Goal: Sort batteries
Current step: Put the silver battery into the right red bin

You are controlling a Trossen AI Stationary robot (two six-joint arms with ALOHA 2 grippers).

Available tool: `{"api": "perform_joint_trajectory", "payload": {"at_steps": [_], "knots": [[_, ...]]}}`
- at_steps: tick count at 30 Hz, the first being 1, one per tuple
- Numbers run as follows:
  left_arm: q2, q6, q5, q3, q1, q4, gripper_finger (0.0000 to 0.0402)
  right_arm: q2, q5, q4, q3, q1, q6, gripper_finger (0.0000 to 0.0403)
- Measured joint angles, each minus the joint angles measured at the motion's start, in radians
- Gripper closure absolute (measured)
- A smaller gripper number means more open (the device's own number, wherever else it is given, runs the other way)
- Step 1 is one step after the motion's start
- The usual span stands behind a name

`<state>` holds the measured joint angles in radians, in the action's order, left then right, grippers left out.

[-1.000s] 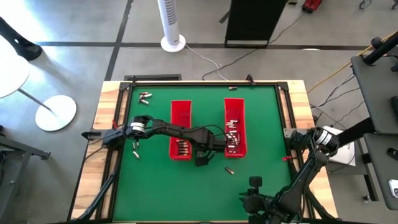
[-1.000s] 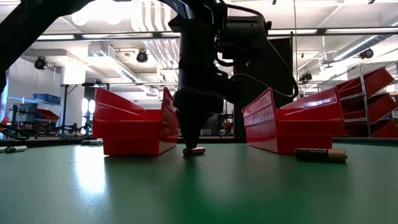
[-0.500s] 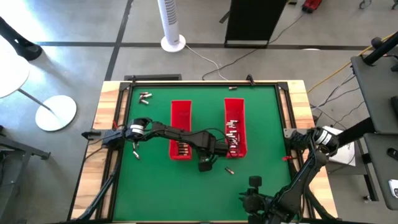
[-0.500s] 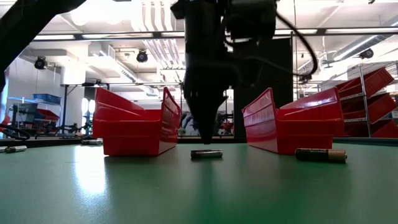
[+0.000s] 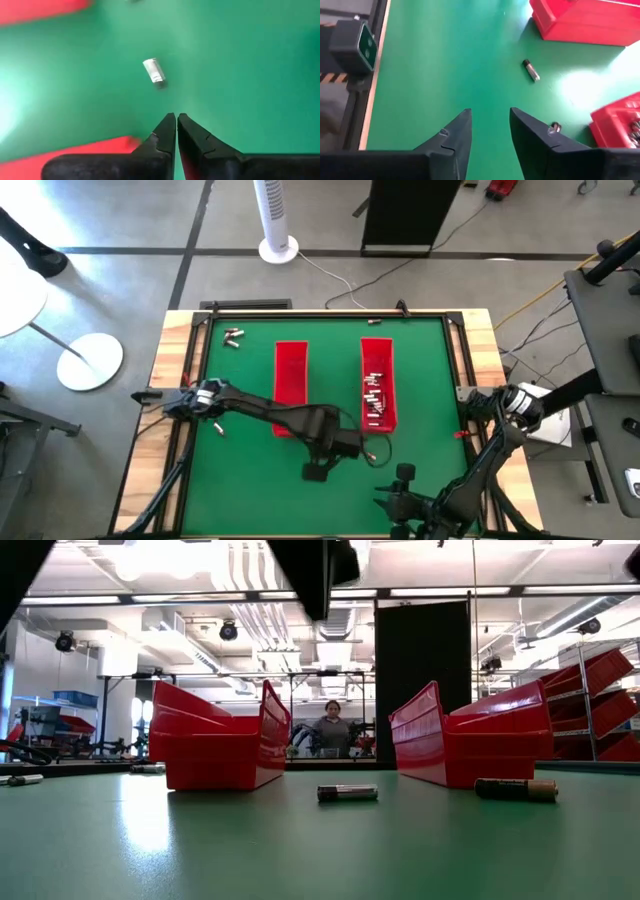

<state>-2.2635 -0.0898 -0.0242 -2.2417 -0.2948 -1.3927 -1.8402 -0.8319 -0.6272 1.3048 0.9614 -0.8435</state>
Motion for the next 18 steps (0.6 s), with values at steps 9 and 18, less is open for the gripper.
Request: {"api": "perform_joint_trajectory", "payload": {"at_steps": [9,18], "knots": [[0.256,-0.079,-0.07,0.305,-0.124,0.407,0.0402,-0.132,0.025,0.176,-0.001,-0.099,0.106,0.0234],[0.65,0.005,-0.362,1.048,-0.267,1.475,0.0402,-0.157,0.031,0.203,0.005,-0.202,0.214,0.0209]]}}
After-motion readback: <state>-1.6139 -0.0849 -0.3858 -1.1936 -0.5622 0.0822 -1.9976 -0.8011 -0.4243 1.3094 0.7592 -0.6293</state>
